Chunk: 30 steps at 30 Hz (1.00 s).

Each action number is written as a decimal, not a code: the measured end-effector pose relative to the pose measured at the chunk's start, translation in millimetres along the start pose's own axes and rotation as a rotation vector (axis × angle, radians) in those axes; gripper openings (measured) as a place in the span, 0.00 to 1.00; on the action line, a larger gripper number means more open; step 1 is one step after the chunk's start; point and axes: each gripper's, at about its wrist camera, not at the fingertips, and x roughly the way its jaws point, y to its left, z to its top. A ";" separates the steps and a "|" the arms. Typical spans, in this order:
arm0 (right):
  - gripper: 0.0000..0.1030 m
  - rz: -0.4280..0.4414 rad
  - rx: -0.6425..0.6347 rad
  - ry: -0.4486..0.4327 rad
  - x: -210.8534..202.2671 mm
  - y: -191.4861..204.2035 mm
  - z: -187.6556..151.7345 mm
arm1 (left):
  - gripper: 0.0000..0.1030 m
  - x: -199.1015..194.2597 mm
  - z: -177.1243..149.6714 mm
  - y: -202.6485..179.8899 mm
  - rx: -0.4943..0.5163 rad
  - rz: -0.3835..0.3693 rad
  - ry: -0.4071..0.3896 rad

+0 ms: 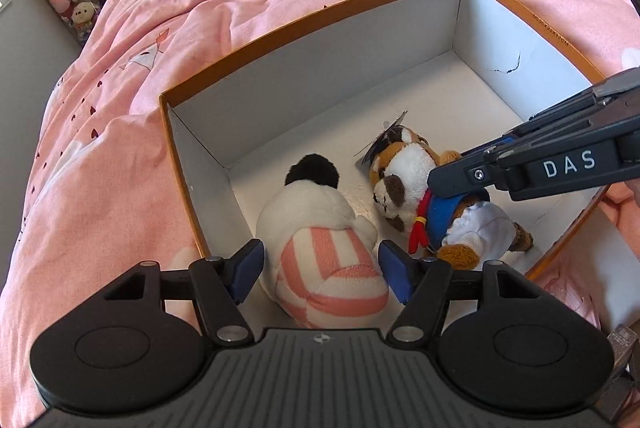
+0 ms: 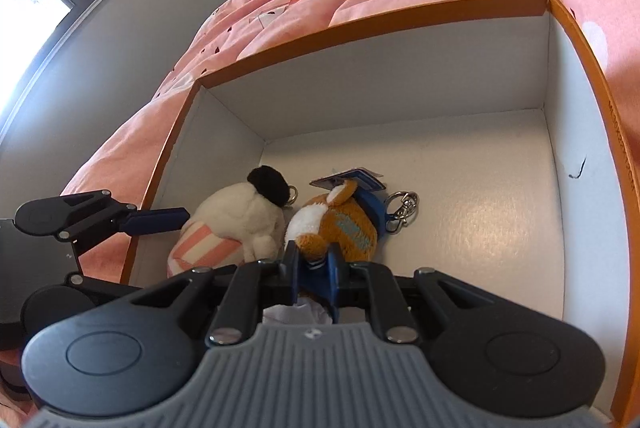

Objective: Organize objects
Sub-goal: 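Carry both plushes over the shoebox and lower them inside, then open both grippers to release the plushes in the box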

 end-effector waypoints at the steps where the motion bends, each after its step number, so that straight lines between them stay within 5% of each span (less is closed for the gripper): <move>1: 0.14 -0.002 0.000 0.003 0.5 0.7 0.0 | 0.75 -0.8 -0.4 2.3 -0.007 -0.015 -0.005; 8: 0.15 -0.016 0.049 0.040 3.3 -1.1 -1.9 | 0.68 -7.1 -3.7 28.5 -0.101 -0.154 -0.034; 11: 0.17 -0.031 0.057 0.065 7.6 -2.3 -2.9 | 0.58 -7.3 -1.4 30.7 -0.095 -0.143 -0.020; 18: 0.23 -0.039 0.037 0.114 21.8 -0.3 -1.4 | 0.58 -2.1 6.5 28.8 -0.105 -0.175 -0.022; 23: 0.32 -0.056 0.014 0.137 30.1 2.7 -0.9 | 0.57 7.0 11.8 7.7 0.013 -0.143 -0.019; 30: 0.27 -0.035 0.021 0.164 34.5 2.2 -1.4 | 0.46 14.1 7.8 3.5 0.080 -0.117 0.049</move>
